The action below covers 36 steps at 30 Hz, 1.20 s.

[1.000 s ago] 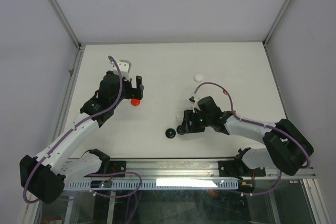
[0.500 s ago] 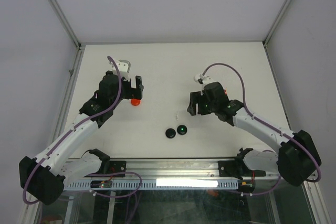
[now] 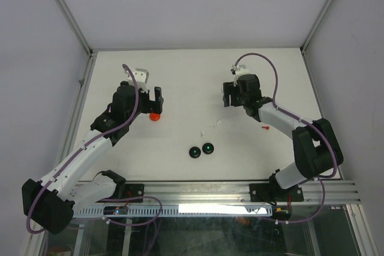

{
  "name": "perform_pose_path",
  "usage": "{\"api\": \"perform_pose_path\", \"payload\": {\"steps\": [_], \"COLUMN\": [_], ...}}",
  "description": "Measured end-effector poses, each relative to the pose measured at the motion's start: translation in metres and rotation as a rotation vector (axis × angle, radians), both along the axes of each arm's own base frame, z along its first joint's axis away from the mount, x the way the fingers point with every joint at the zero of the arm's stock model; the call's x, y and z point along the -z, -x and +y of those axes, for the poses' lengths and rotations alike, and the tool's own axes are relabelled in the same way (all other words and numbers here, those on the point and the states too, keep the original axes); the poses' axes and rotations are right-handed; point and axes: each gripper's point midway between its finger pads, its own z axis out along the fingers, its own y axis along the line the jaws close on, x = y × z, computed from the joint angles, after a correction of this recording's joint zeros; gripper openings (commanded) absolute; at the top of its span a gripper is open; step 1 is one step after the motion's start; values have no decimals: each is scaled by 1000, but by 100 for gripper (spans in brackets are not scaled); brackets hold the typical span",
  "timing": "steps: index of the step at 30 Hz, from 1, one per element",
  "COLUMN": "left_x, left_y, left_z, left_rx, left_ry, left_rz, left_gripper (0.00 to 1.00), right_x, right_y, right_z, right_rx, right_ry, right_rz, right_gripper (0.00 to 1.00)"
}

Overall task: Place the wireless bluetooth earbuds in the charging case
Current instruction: Pick up the charging case at the center of the board.

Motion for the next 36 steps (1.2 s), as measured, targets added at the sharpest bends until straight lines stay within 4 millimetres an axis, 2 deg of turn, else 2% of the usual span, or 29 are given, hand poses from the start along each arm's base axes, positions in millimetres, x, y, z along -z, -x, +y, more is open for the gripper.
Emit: {"api": "perform_pose_path", "payload": {"steps": [7,13,20,30,36], "left_x": [1,2,3,4,4], "left_y": [-1,0,1,4,4], "left_z": [3,3,1,-6,-7], "left_rx": [-9,-6,5,47,56], "left_ry": [-1,-2,1,16,22], "left_rz": [5,11,14,27,30], "left_gripper": [99,99,99,99,99], "right_x": [9,30,56,71,71], "right_y": [-53,-85,-101,-117,-117], "right_z": [-6,5,10,16,17], "right_rx": [21,17,24,35,39], "right_ry": [-5,-8,13,23,22], "right_rz": [-15,8,47,103,120], "right_gripper": [68,67,62,59,62]}}
